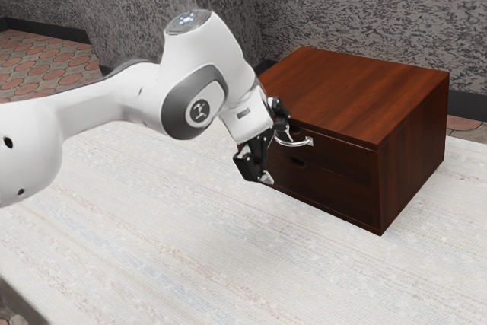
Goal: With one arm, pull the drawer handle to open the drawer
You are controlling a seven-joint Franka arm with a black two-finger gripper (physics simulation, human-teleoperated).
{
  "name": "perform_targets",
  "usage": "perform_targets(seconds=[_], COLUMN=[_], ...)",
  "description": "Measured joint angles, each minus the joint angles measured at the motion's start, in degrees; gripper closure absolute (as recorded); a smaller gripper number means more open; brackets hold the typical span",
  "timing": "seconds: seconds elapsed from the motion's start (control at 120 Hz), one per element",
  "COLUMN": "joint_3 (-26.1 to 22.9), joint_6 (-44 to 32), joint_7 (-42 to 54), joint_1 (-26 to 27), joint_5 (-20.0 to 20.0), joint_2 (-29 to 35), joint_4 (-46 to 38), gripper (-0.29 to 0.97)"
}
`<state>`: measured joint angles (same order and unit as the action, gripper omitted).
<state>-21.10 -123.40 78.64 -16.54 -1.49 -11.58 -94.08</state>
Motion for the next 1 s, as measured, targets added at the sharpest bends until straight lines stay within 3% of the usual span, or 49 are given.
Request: perform_targets(seconds=[0.383,0.575,1.0], joint_3=[0.0,0.0,-0.2], joint_6=[-0.2,-0.7,-2.7], joint_7=[-0.3,-0.7,-2.2], joint_1=[0.0,-0.3,-0.1], joint_5=[0.1,0.3,1.6], joint_2=[5.4,10.6,22.6], joint_4=[-5.8,-10.9,-23.4], gripper=[0.02,0.07,0.03])
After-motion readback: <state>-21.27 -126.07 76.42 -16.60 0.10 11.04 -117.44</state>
